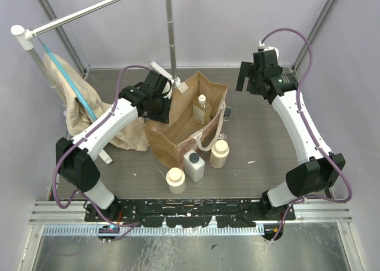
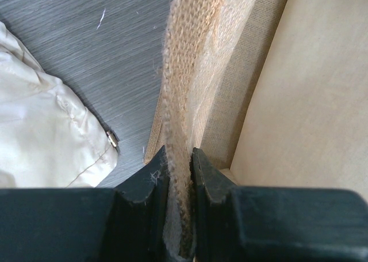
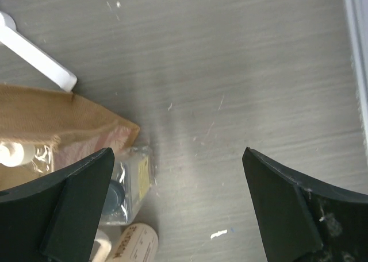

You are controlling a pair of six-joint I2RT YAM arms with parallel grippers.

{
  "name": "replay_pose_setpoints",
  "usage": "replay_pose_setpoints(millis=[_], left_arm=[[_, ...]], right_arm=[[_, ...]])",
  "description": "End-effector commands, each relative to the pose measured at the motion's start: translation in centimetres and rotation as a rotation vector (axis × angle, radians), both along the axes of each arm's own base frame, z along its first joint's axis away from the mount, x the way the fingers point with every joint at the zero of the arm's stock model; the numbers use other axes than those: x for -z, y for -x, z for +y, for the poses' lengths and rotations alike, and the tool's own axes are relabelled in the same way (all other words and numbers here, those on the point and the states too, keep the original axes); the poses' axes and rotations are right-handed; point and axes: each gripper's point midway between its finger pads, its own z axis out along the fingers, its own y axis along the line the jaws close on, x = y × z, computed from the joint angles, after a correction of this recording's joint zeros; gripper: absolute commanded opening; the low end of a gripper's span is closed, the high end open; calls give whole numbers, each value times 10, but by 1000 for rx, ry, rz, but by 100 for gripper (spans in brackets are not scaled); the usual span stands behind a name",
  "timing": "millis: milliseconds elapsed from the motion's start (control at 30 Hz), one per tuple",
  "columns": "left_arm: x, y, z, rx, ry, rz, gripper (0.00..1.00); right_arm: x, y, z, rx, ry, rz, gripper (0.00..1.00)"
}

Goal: Place the personal care products into the canvas bag

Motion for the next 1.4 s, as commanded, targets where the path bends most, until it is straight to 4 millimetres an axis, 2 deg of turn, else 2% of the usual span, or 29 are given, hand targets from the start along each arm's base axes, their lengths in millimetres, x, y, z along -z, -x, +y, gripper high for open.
replay_pose_setpoints(millis=[0, 267, 433, 767, 967, 1200, 1267, 1367], left_arm=[[-2, 1, 1, 14, -1, -13, 4], [0, 9, 10, 13, -22, -14, 4], [-1, 12, 14, 18, -30, -24, 4], [0, 14, 19, 38, -49, -31, 4], [-1, 16, 22, 40, -54, -39, 4], [0, 19, 22, 43, -43, -35, 4], [0, 19, 23, 44, -41, -35, 4], [1, 19, 23, 43, -44, -34, 4]], right_arm=[[13, 21, 6, 40, -87, 41, 100], [60, 30, 40, -25, -253, 147, 100], [66, 29, 59, -64, -346, 144, 100], [75, 29, 96, -130, -305, 174, 100], [104, 28, 91, -107, -250, 232, 100], [135, 23, 67, -71, -84, 273, 100], [139, 19, 59, -61, -31, 271, 100], [143, 16, 62, -88, -30, 269, 95]])
